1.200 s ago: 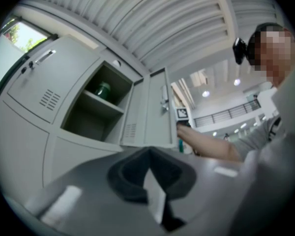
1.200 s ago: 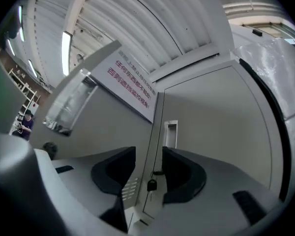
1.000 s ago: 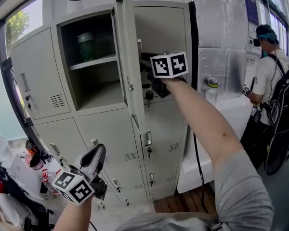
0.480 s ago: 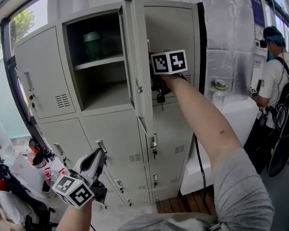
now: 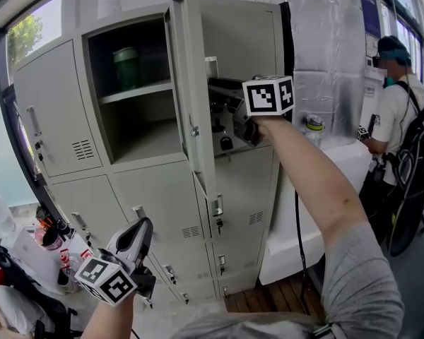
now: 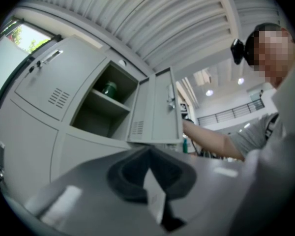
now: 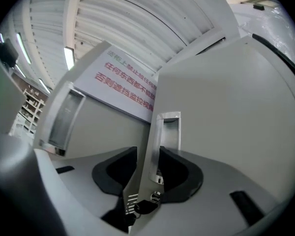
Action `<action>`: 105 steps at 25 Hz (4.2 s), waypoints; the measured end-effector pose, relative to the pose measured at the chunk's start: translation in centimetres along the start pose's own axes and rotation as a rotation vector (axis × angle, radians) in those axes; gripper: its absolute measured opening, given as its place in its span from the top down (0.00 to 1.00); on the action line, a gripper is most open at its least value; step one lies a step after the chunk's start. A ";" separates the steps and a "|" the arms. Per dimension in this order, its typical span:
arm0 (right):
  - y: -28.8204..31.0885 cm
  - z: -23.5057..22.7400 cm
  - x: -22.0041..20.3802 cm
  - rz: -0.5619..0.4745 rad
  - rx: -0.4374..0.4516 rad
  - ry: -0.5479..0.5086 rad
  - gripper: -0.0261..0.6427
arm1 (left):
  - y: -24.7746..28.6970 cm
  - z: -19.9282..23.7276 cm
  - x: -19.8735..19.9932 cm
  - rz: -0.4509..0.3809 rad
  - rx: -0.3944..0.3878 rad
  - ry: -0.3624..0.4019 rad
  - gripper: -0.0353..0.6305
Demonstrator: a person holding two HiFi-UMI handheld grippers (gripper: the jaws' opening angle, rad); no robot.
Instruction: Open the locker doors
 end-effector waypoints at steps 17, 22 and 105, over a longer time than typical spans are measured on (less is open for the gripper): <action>-20.3 2.9 4.9 -0.037 -0.005 -0.128 0.74 | 2.9 -2.2 -1.1 0.004 -0.095 -0.029 0.94; -24.9 2.1 5.2 -0.016 -0.102 -0.161 0.72 | 3.4 -2.4 -1.7 0.010 -0.108 -0.045 0.94; 31.2 45.1 -85.3 0.861 -0.342 0.250 0.71 | -48.7 43.9 -29.0 0.397 0.367 -0.278 0.94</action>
Point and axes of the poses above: the fingertips, and each gripper's own axes: y forward along the fingers, z to its left, x out of its top, the point moved 8 cm from there along -y, backward along the fingers, and after that the axes turned 4 degrees about -z, right-handed, at the moved point
